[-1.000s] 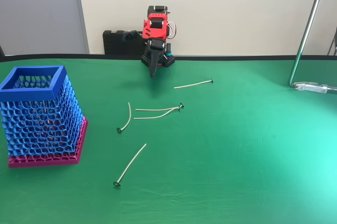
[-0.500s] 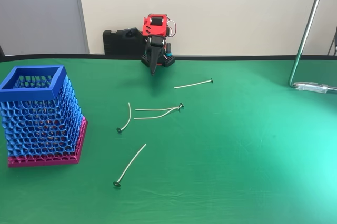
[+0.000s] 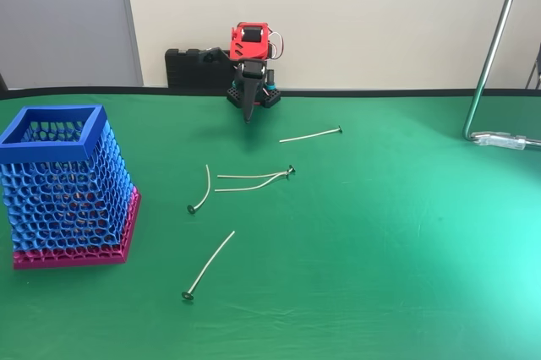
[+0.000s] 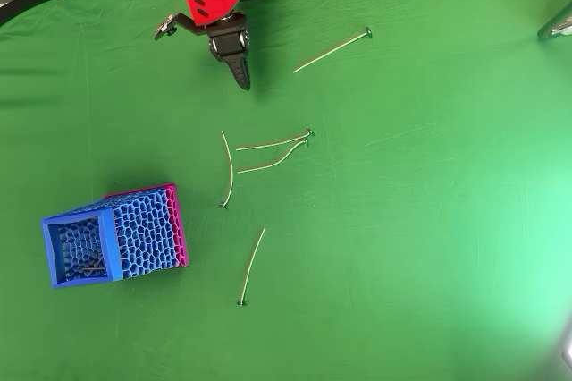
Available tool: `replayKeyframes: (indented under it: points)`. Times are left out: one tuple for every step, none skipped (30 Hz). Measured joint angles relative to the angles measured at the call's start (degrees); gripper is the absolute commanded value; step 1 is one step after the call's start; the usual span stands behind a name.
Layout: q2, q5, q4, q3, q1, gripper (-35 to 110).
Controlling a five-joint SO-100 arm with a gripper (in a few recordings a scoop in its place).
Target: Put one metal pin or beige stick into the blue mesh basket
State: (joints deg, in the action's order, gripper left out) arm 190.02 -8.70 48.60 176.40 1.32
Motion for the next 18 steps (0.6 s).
replayKeyframes:
  points:
    - [0.0, 0.2, 0.0, 0.0, 0.0, 1]
    - [0.0, 0.3, 0.0, 0.0, 0.0, 1]
    - [0.0, 0.4, 0.0, 0.0, 0.0, 1]
    - [0.0, 0.4, 0.0, 0.0, 0.0, 1]
    - [0.0, 0.4, 0.0, 0.0, 0.0, 1]
    - [0.0, 0.4, 0.2, 0.0, 0.0, 1]
    - [0.0, 0.4, 0.4, 0.0, 0.0, 1]
    - [0.0, 0.4, 0.4, 0.0, 0.0, 1]
    - [0.0, 0.4, 0.4, 0.0, 0.0, 1]
    - [0.0, 0.4, 0.4, 0.0, 0.0, 1]
    - [0.0, 0.4, 0.4, 0.0, 0.0, 1]
    - [0.0, 0.4, 0.4, 0.0, 0.0, 1]
    - [0.0, 0.4, 0.4, 0.0, 0.0, 1]
    - [0.0, 0.4, 0.4, 0.0, 0.0, 1]
    - [0.0, 0.4, 0.5, 0.0, 0.0, 1]
    - [0.0, 0.4, 0.5, 0.0, 0.0, 1]
    - [0.0, 0.4, 0.5, 0.0, 0.0, 1]
    - [0.0, 0.4, 0.5, 0.0, 0.0, 1]
